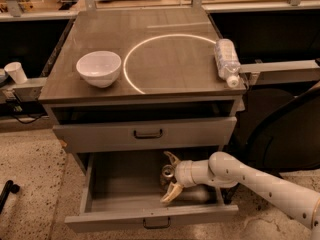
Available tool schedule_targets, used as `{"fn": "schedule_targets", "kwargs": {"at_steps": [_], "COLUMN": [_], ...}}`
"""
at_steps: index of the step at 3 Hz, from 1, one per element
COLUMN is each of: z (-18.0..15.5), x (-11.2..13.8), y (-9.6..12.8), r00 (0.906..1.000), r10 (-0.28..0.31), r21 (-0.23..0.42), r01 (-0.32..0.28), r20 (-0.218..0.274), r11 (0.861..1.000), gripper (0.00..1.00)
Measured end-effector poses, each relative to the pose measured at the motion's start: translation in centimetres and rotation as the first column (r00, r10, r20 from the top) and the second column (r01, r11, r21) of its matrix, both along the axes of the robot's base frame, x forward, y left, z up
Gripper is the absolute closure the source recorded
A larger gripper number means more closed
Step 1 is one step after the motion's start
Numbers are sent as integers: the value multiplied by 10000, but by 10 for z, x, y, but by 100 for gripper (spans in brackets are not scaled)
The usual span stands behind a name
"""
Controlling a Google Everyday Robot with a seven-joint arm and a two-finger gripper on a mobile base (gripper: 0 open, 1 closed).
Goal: Place orange can into middle drawer
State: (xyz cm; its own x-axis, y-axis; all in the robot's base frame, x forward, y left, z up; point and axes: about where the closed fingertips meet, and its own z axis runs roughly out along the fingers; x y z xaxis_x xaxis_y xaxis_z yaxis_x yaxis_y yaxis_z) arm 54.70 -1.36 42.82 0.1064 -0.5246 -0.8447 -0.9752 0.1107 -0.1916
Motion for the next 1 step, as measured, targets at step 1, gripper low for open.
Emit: {"fn": "schedule_targets", "kwargs": {"at_steps": [1], "z": [0], "x": [0], "y": [0], "r00": [10000], "r10": [0], "r21": [0], "r01": [0], "r20": [0], "r11": [10000], "gripper": [0]}}
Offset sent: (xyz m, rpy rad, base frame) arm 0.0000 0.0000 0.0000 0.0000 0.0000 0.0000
